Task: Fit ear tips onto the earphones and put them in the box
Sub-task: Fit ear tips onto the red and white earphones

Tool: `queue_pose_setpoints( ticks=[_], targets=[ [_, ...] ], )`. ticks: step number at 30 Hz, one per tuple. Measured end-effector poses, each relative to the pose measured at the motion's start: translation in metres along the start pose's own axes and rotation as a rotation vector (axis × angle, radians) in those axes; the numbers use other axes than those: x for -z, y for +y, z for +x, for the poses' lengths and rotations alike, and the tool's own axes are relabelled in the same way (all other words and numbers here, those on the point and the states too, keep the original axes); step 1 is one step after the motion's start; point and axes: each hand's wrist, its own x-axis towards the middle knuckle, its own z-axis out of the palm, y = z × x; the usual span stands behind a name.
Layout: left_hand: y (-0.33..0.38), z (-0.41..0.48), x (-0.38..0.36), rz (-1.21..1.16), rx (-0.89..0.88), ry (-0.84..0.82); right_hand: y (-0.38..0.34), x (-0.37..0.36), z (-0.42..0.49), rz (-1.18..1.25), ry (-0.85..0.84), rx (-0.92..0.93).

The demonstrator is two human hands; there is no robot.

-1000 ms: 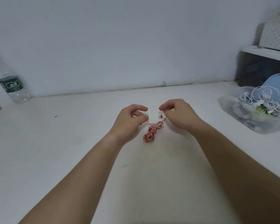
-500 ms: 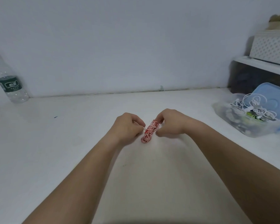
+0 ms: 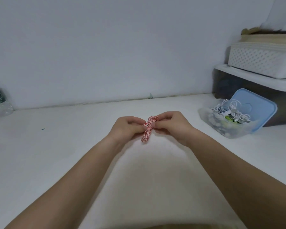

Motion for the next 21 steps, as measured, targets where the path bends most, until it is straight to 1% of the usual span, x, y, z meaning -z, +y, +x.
queue_pose_setpoints(
  ticks=[2,5,11,13,17,19,21],
  targets=[
    [0.013,0.0,-0.017,-0.08,-0.019,-0.023,-0.011,0.013,-0.005,0.108,0.01,-0.005],
    [0.038,0.001,-0.062,-0.167,-0.073,-0.066,-0.031,0.047,-0.014,0.179,0.088,0.045],
    [0.067,0.014,-0.168,-0.166,-0.177,-0.125,-0.06,0.131,-0.035,0.102,0.263,0.171],
    [0.068,0.025,-0.201,-0.065,-0.237,-0.112,-0.062,0.166,-0.039,0.004,0.309,0.193],
    [0.064,0.045,-0.242,0.313,-0.386,-0.077,-0.052,0.218,-0.037,-0.261,0.372,0.157],
    [0.059,0.05,-0.255,0.486,-0.408,-0.102,-0.041,0.234,-0.031,-0.404,0.39,0.111],
    [0.054,0.055,-0.26,0.648,-0.409,-0.142,-0.031,0.239,-0.025,-0.527,0.352,0.045]
  ],
)
